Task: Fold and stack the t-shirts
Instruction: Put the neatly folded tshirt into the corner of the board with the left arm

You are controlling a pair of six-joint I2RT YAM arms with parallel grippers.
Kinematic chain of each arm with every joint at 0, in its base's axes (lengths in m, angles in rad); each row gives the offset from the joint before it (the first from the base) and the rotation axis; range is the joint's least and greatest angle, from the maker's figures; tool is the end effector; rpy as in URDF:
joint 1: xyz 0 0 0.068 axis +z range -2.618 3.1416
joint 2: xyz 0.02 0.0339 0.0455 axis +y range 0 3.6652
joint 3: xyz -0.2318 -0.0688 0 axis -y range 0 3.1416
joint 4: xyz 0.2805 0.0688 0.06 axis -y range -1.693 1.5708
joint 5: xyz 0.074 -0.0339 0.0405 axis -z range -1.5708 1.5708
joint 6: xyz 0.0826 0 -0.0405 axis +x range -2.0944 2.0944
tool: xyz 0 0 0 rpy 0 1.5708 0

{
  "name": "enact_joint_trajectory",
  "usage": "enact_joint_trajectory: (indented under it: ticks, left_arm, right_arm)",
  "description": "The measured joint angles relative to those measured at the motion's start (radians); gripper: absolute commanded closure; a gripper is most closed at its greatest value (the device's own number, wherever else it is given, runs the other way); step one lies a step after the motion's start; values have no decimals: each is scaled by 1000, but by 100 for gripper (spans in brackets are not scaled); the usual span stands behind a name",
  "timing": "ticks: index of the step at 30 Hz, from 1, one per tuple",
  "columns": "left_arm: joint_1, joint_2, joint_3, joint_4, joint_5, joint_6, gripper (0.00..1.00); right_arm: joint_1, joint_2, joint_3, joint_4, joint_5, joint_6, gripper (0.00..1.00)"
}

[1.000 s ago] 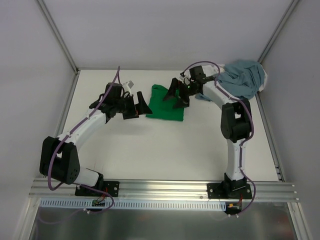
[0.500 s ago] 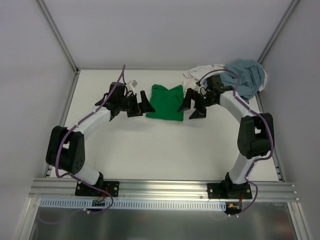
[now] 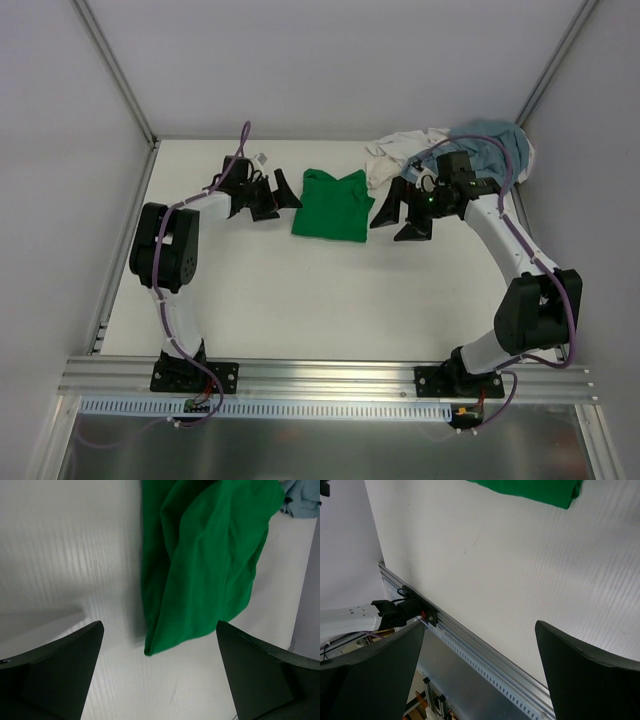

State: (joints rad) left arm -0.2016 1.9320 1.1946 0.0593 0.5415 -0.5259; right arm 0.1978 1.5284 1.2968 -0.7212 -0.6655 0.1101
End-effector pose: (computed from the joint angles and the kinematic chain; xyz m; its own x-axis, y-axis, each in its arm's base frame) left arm 0.4447 -0.1344 0.0953 -0.8151 -0.2725 -0.5112 0.1800 0.7197 -0.6706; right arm 0.3601 0.1242 0.2258 -0.8498 -0.0822 -0.5206 -0.4145 0.7143 0.5639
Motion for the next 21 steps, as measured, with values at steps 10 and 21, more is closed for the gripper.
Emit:
enact_joint_trajectory:
  ticks: [10, 21]
  left_arm:
    - [19, 176, 179, 84, 55, -45, 1]
    - [34, 285, 262, 161, 129, -150, 1]
  right_arm:
    - [0, -3, -1, -60, 33, 1, 0]
    - [0, -2, 60, -125, 64, 10, 0]
